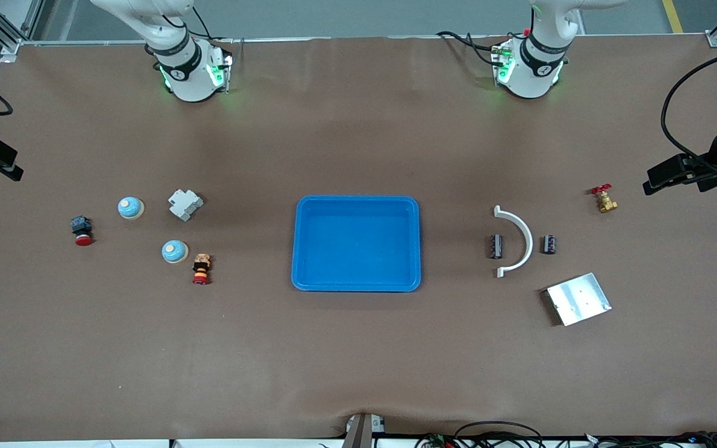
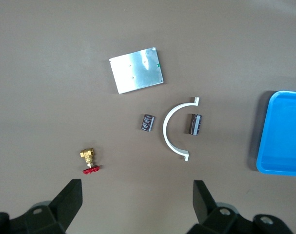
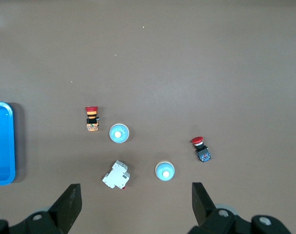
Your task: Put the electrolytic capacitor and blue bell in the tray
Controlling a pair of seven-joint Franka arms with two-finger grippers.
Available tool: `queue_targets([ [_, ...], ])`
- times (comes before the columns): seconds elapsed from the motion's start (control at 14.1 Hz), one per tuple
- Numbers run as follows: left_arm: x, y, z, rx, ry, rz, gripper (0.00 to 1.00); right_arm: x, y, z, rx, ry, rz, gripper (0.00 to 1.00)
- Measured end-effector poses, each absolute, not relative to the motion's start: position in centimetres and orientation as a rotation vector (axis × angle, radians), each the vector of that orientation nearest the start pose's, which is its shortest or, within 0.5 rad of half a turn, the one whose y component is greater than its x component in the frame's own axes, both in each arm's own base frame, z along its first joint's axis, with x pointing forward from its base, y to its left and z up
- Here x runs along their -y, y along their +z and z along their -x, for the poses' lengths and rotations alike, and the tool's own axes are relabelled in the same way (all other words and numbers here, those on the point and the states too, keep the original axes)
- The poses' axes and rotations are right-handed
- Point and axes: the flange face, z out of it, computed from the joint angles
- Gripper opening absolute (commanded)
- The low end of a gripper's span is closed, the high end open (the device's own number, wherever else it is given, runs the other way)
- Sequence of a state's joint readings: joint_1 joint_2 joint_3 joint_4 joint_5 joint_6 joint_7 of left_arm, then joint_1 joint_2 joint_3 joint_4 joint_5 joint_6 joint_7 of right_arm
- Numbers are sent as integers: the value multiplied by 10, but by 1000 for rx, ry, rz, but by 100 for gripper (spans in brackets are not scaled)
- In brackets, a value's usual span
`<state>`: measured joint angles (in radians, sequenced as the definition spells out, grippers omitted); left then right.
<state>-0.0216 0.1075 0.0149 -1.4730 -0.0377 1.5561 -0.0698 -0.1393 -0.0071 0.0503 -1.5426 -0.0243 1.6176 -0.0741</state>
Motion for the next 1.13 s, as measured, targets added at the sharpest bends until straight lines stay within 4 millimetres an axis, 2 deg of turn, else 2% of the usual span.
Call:
queue_targets([
  [0.14, 6, 605, -586, 107, 55, 3174, 100, 52, 641, -556, -22, -125, 3170, 100],
  [0.28, 2, 591, -588, 119, 106, 3171, 100, 52, 637, -557, -21, -119, 3170, 100],
  [0.42, -1, 563, -594, 128, 179, 3166, 100, 51, 636, -557, -21, -118, 3170, 100],
  [0.64, 0, 506, -605, 129, 240, 3160, 100, 52, 636, -557, -22, -118, 3170, 100],
  [0.78, 4, 474, -604, 122, 269, 3157, 100, 52, 636, -557, -22, -118, 3170, 100],
  [1.13, 6, 412, -593, 122, 289, 3153, 100, 52, 632, -558, -21, -125, 3170, 100],
])
